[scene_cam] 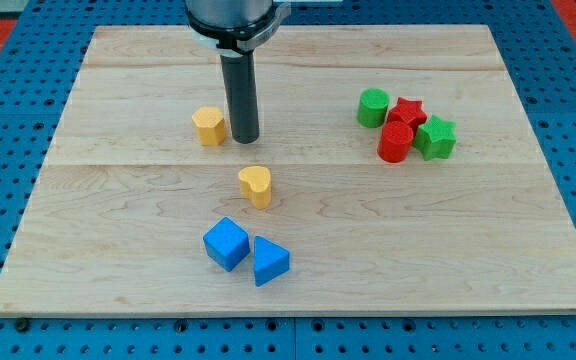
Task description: Move the yellow heart to the yellow hexagon
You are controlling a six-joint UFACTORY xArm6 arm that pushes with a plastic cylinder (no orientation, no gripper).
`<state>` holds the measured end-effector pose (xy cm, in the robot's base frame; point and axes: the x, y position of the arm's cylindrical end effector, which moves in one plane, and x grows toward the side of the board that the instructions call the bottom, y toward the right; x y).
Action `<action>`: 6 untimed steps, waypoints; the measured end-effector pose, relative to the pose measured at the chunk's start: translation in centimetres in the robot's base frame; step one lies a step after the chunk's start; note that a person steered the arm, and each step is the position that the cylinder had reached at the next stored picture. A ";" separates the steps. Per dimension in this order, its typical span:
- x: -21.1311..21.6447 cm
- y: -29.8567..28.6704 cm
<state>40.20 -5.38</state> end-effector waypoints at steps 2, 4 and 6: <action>4.7 6.0; 8.9 2.9; 8.0 0.7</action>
